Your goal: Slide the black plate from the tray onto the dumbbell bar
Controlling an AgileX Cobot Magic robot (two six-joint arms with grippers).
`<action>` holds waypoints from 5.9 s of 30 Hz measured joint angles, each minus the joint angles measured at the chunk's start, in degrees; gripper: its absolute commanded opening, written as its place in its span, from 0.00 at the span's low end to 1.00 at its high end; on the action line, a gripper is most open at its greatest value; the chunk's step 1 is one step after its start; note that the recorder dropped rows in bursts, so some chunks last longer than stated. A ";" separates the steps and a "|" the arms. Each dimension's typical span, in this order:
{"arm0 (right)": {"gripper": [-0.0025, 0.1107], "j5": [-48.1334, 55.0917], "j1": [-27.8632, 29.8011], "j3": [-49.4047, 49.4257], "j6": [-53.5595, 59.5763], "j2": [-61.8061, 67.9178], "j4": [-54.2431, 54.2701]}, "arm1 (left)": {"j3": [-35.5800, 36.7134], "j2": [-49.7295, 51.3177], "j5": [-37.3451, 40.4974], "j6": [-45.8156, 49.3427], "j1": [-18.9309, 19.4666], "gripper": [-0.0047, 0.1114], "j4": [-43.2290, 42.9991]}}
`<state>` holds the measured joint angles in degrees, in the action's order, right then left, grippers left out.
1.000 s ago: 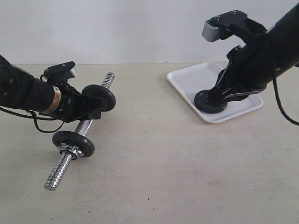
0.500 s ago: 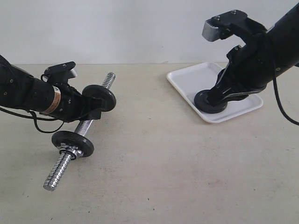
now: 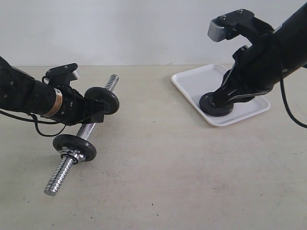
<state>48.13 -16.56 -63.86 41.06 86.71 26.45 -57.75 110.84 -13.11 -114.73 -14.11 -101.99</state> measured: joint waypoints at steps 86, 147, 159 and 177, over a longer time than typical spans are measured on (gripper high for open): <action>0.02 -1.20 0.00 0.00 -3.19 0.00 0.00 | -1.22 -11.05 -8.74 5.64 0.04 0.41 1.73; 0.02 -1.20 0.00 0.00 -3.19 0.00 0.00 | 5.98 -33.77 37.14 99.54 0.04 0.41 83.88; 0.02 -1.20 0.00 0.00 -3.19 0.00 0.00 | 6.01 -33.77 45.52 123.63 0.04 0.41 118.97; 0.02 -2.70 0.00 0.00 -3.19 0.00 0.00 | 3.51 -18.73 36.88 134.07 0.04 0.41 123.60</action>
<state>45.43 -16.56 -63.86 37.87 86.71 26.45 -54.23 92.11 23.77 19.33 -14.07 21.61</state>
